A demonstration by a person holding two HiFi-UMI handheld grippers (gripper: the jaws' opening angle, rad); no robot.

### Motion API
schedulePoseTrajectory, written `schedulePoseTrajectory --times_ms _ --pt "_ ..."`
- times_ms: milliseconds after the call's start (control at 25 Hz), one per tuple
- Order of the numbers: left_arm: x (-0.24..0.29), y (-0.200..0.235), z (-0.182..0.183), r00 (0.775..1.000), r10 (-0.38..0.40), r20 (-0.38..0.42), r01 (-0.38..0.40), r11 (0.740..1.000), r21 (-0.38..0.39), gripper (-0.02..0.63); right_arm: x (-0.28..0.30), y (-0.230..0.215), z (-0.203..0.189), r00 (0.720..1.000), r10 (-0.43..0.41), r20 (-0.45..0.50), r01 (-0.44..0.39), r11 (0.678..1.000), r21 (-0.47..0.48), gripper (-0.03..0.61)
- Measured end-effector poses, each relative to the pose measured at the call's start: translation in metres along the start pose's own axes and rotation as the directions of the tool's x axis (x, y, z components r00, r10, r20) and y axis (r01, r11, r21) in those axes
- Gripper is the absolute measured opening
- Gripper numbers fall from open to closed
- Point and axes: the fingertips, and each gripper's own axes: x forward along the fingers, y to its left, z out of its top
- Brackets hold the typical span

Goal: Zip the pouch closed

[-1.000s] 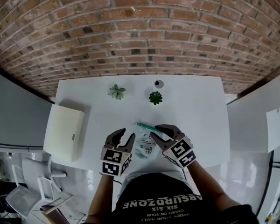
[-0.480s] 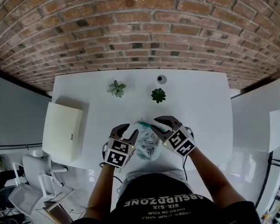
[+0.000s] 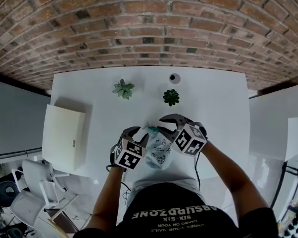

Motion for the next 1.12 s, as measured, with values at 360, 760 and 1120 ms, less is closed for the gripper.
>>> schedulePoseTrajectory --times_ms 360,760,1120 --pt "0.029 0.011 -0.012 0.997 -0.030 -0.074 0.034 0.998 0.054 0.140 0.046 -0.003 -0.022 0.987 0.096 -0.129 -0.123 0.967 -0.223 0.091" --pt "0.051 0.010 -0.031 0.983 -0.068 -0.169 0.083 0.993 0.082 0.140 0.081 0.005 -0.042 0.948 0.127 -0.293 -0.268 0.817 -0.511 0.084" --pt "0.062 0.012 -0.038 0.974 -0.081 -0.211 0.104 0.990 0.098 0.082 0.097 0.014 -0.050 0.917 0.119 -0.381 -0.363 0.646 -0.672 0.086"
